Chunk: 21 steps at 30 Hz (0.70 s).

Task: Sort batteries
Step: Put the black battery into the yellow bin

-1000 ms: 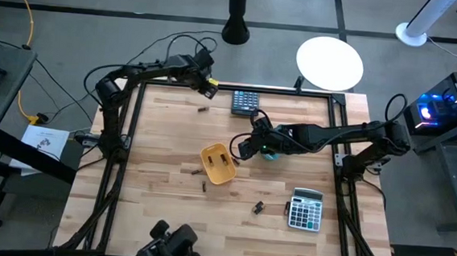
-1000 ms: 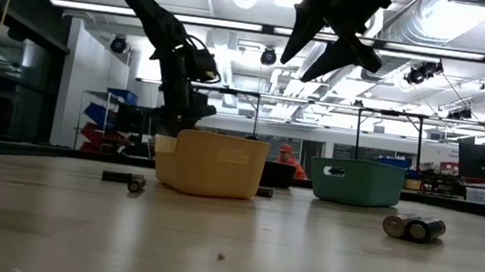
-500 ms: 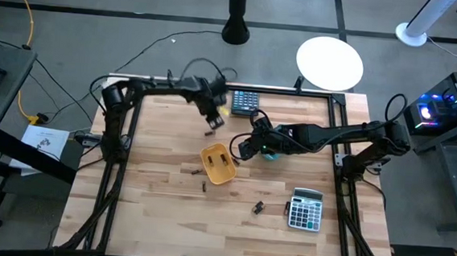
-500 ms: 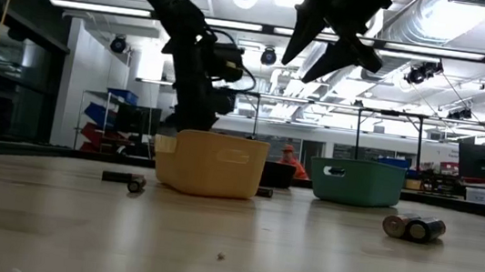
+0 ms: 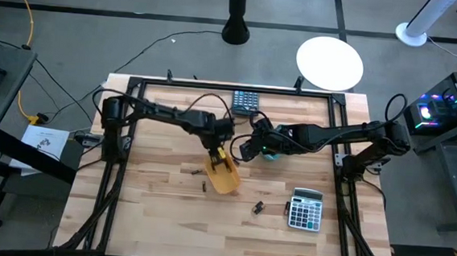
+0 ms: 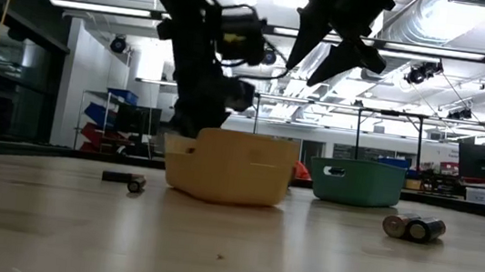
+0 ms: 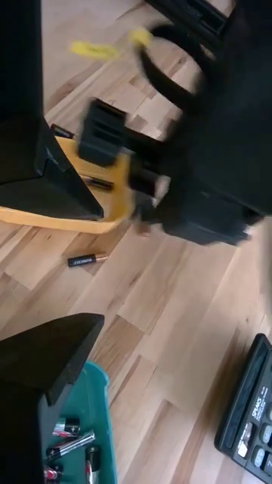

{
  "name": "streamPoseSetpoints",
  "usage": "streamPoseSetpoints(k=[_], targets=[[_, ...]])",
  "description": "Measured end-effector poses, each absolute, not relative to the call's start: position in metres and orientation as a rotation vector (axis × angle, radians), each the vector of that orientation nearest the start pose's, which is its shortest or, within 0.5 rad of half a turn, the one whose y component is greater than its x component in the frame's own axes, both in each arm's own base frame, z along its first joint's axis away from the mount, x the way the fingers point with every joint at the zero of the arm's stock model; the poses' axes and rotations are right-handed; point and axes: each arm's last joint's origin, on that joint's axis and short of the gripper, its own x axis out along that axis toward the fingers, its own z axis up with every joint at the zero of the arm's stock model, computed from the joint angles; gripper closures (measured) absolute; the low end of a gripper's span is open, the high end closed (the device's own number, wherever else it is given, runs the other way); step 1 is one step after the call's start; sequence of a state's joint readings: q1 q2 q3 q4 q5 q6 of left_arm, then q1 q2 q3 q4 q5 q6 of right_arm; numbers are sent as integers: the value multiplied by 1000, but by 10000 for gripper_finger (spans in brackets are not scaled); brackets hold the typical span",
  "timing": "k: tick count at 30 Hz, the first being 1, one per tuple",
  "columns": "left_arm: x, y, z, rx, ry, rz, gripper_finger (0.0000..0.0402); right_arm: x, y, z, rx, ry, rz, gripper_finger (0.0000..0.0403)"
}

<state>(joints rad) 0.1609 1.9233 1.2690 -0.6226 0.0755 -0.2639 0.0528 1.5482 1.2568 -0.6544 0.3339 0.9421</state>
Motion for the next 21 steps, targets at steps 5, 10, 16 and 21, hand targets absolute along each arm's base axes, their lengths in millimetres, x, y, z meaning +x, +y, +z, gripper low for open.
streamPoseSetpoints(k=[5, 10, 16, 21], targets=[[373, 28, 158, -372, 1224, 218, 316, 321, 7, 277, 679, 730, -666, 195], [374, 9, 156, -303, 1220, 280, 316, 321, 7, 277, 670, 734, -663, 195], [374, 6, 156, -219, 1191, 380, 316, 321, 8, 277, 660, 737, -658, 195], [374, 11, 149, -300, 1203, 309, 316, 321, 7, 277, 660, 737, -659, 195]])
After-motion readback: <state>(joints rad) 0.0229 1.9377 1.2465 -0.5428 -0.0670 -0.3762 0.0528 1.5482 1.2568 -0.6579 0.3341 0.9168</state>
